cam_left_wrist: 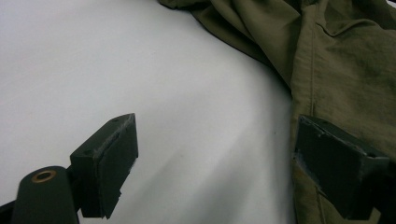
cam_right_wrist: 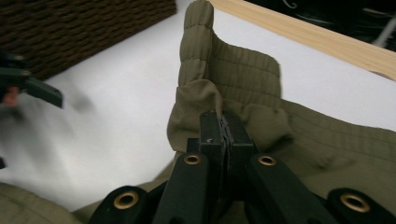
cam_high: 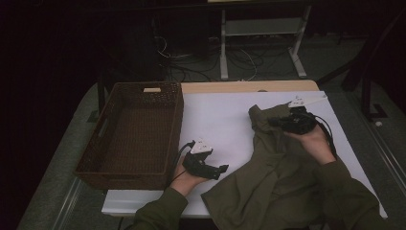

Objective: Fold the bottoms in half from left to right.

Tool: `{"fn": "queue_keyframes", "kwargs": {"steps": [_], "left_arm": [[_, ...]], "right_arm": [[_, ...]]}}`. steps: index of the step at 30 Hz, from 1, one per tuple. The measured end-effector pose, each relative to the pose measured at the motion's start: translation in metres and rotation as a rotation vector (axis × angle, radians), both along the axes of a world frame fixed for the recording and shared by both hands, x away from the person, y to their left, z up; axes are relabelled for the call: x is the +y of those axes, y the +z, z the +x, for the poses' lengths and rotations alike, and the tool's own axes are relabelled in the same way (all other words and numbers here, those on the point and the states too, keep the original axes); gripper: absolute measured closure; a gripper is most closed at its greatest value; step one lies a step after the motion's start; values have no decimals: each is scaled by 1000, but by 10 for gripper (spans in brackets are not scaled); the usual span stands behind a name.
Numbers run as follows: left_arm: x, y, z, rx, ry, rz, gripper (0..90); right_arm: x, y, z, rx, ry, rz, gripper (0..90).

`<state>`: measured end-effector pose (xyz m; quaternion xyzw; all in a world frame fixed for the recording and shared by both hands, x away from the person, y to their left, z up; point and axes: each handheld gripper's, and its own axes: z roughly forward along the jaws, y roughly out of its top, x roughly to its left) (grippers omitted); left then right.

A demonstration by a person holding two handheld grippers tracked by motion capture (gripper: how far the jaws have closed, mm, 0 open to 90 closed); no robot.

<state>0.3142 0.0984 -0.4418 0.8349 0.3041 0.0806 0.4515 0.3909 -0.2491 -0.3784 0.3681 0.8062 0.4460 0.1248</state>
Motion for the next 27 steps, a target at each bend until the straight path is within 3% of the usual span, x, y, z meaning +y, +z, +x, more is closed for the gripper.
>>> {"fn": "queue_keyframes", "kwargs": {"steps": [9,27], "left_arm": [[-1,-1,0,1,2,4,139],[-2,-2,1,5,2,9,139]], "right_arm": [[-20,0,5,5,-67,7,875],[-54,0,20,-2,-181,-37,880]]}}
